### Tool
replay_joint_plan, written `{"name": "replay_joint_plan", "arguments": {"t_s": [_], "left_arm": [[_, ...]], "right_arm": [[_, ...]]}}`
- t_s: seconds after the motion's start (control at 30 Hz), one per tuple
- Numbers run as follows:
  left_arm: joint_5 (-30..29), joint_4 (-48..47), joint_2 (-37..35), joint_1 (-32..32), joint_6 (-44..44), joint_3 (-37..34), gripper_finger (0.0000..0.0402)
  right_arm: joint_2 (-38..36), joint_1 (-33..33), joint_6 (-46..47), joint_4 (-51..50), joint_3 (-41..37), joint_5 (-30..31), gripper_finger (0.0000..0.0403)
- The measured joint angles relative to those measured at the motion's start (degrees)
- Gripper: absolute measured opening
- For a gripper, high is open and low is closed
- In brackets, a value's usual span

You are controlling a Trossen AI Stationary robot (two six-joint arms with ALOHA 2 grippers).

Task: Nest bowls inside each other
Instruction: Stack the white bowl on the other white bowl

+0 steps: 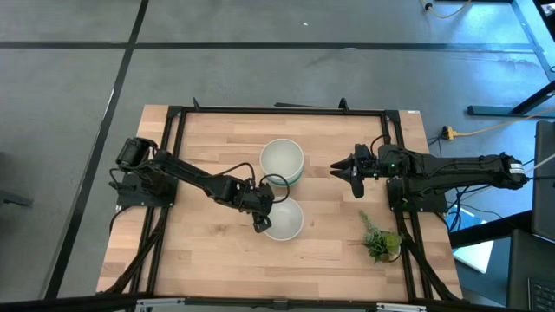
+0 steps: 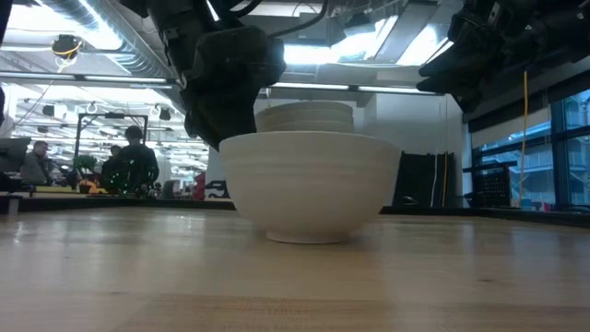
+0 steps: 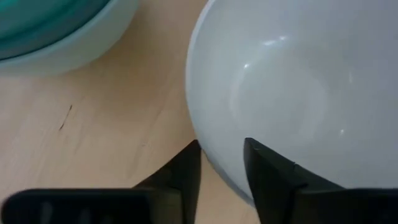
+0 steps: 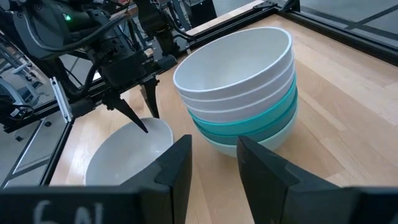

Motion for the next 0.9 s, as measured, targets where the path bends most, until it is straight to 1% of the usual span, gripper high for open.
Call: {"name": "replay_joint_plan", "arguments": {"t_s": [0.23, 0.3, 0.47, 0.73, 0.9], "left_arm": [[0.82, 0.02, 0.00, 0.47, 0.23, 0.00, 0.0024], [1.03, -0.02, 0.00, 0.45, 0.81, 0.00, 0.0009], [2.39, -0.06, 0.00, 0.81, 0.86, 0.00, 0.0009], [2.62, -2.18, -0.09, 1.22, 1.57, 0.11, 0.0004], [2.53, -3.76, -1.97, 1.44, 3.46, -0.07, 0.0002]], "right_arm": [[0.00, 0.00, 0.00, -0.01, 0.00, 0.00, 0.0129], [0.00, 0.00, 0.00, -0.02, 0.00, 0.00, 0.0129], [0.00, 0.00, 0.00, -0.02, 0.00, 0.02, 0.0129], [0.00, 0.00, 0.17, -0.02, 0.00, 0.04, 0.0129], [0.02, 0.00, 0.06, -0.04, 0.00, 0.04, 0.0129]]}}
